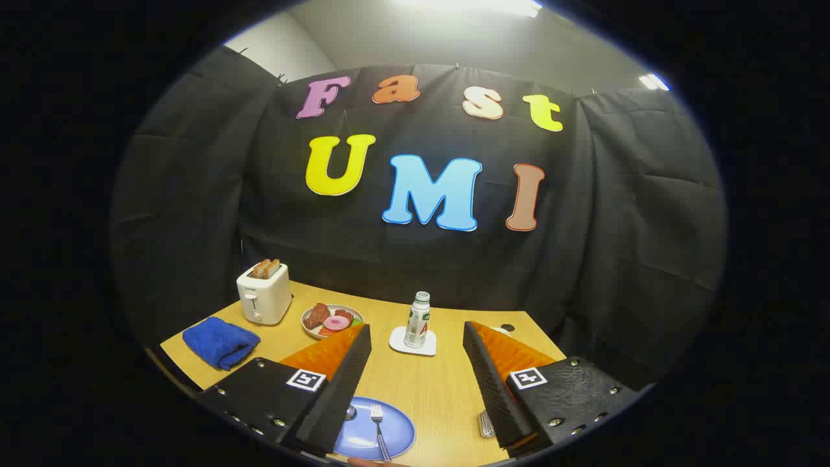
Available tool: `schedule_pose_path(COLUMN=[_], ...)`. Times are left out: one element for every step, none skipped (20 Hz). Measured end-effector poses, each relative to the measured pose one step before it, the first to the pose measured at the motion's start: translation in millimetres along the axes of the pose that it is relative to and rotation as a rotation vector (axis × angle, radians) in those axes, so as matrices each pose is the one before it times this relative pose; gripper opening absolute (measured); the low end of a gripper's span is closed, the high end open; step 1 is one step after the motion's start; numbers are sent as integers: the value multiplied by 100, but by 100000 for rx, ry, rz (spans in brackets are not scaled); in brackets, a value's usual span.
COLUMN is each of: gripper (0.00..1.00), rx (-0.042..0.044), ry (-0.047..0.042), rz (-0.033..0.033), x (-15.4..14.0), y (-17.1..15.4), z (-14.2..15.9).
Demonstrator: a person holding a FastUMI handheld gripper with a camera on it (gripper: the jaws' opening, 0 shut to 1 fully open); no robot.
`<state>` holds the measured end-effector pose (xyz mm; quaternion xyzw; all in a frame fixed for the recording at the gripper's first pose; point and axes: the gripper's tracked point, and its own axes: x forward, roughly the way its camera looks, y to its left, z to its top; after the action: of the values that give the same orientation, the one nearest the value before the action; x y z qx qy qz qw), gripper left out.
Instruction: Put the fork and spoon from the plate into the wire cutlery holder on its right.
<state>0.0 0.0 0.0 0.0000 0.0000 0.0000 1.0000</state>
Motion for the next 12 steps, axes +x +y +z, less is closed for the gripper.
schedule_pose_path(gripper=[88,88,88,88,88,88,88,88,88,88,88,88], rx=[42,-266,-447,-397,-62,197,135,46,56,263,295,184], ry=[50,-37,-84,86,90,301,369,309,86,-6,-58,-51], rz=[213,84,197,73,37,312,96,159,46,23,-72,-52], x=[58,86,77,154,121,136,89,38,-15,8,48,-3], y=[66,62,37,102,54,170,102,23,55,-61,7,-62], z=[65,54,-46,56,-77,5,-185,-51,-38,19,-46,18])
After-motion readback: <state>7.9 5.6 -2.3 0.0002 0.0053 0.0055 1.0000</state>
